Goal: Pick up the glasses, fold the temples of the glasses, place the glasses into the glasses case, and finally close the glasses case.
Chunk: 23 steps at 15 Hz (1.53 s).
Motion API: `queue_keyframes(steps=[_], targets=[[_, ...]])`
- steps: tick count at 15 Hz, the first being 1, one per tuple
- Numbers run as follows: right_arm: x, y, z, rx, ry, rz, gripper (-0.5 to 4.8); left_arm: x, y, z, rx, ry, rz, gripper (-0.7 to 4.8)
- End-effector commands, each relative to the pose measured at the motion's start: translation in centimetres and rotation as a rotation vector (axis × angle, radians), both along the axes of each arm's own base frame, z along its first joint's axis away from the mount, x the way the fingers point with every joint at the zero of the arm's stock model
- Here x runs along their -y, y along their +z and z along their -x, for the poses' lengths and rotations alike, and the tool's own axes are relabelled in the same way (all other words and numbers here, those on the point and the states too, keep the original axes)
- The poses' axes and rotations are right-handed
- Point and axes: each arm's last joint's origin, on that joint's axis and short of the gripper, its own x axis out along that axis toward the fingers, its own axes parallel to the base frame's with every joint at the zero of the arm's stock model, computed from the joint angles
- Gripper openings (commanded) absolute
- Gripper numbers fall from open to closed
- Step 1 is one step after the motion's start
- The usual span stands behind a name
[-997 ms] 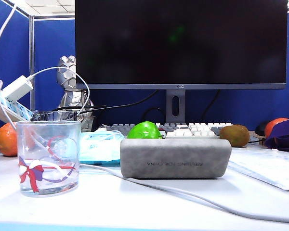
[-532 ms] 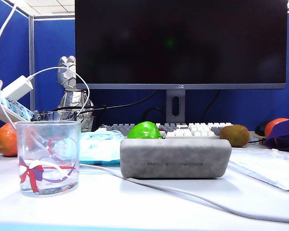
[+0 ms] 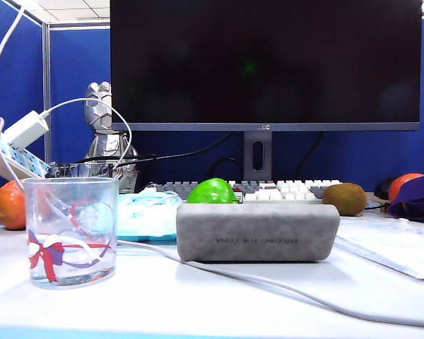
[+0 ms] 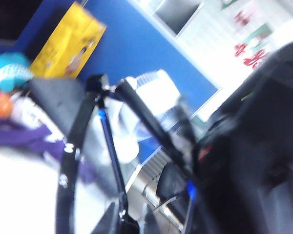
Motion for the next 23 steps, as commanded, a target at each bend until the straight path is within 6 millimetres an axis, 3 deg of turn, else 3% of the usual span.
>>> queue_keyframes(steps=[1,11,14,16,23], targets=[[0.0,0.0,0.1,0.023,0.003,0.011,-0.04,-0.1,1.0,0.3,0.008,-0.017,0.059,-0.03],[0.6,-0.2,-0.4,0.024,-0.026,0.027,-0.04,-0.2,1.9,0.7,0.019,-0.099,0.117,-0.03],[1.3,2.2,0.7,0.176,0.009,-0.114,-0.04,-0.2,1.9,0.6,0.065,-0.084,0.109,-0.03],[1.9,3.3,1.0,0.234,-0.064,-0.188,-0.04,-0.2,1.8,0.6,0.065,-0.084,0.109,-0.03],[0.7,2.1,-0.3,0.177,-0.109,-0.148,-0.04,-0.2,1.9,0.7,0.071,-0.118,0.103,-0.03]])
